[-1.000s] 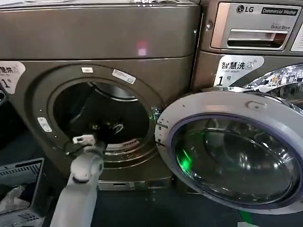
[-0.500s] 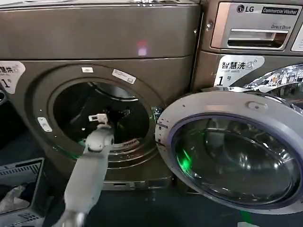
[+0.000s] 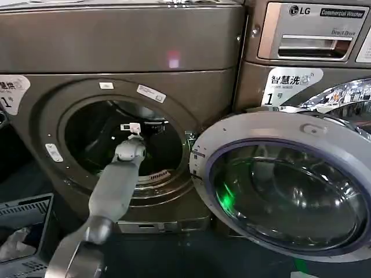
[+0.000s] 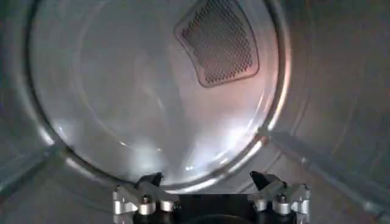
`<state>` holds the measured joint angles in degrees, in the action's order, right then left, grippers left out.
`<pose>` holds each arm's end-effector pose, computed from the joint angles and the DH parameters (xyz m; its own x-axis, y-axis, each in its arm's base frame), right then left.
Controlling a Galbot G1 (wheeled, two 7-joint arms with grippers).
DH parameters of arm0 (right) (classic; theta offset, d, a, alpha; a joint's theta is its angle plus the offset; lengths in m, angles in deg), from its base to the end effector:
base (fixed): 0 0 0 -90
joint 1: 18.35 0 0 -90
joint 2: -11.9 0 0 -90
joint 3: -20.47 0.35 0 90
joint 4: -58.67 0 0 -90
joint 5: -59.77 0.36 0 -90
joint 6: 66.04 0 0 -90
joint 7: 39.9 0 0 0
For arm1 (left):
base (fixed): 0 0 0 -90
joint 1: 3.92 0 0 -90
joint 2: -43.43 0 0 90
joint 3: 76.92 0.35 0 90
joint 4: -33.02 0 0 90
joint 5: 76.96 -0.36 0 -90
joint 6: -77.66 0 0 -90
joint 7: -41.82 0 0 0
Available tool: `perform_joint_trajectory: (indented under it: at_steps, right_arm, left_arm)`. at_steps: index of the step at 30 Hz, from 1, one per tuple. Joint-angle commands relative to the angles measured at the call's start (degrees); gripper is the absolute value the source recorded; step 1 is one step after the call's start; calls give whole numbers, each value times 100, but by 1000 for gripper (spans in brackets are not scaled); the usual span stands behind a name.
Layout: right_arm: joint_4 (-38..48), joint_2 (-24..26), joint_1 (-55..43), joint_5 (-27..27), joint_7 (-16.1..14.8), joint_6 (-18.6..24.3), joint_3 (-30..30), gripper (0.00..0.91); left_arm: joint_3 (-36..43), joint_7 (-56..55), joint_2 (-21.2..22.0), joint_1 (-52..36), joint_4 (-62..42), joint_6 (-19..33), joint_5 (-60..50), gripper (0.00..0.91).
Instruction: Grasp the clothes from the dryer.
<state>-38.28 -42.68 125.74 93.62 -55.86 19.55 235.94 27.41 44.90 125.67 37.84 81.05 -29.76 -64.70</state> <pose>-0.1873 -0.4148 0.1204 -0.3783 0.6316 -0.6767 0.9163 0.1520 -0.3704 0.6160 0.0141 -0.2024 -0.9663 0.1248 0.2250 0.1394 0.9890 0.0499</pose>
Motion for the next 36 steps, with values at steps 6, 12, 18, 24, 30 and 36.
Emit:
perform_joint_trajectory:
  at_steps: [6, 12, 18, 24, 30, 36]
  right_arm:
    - [-3, 6, -72, -10, -8, 6, -76, 907]
    - [-6, -23, -79, -16, -16, 16, -96, 907]
    - [-4, -36, -67, -18, -23, 25, -99, 907]
    - [-32, -53, -96, -19, -25, 29, -143, 907]
    - [-35, -46, -104, -23, -25, 31, -160, 907]
    - [-34, -50, -118, -23, -23, 34, -174, 907]
  left_arm:
    - [1265, 2867, -253, -1236, -1677, -263, -1609, 907]
    - [1978, 3725, -279, -1543, -2037, 200, -2067, 907]
    - [2358, 4369, -357, -1805, -2309, 603, -2633, 907]
    - [2684, 4686, -414, -2029, -2476, 974, -3262, 907]
    - [3095, 5076, -439, -2193, -2572, 1307, -3985, 907]
    - [3442, 5144, -420, -2247, -2716, 1506, -4625, 907]
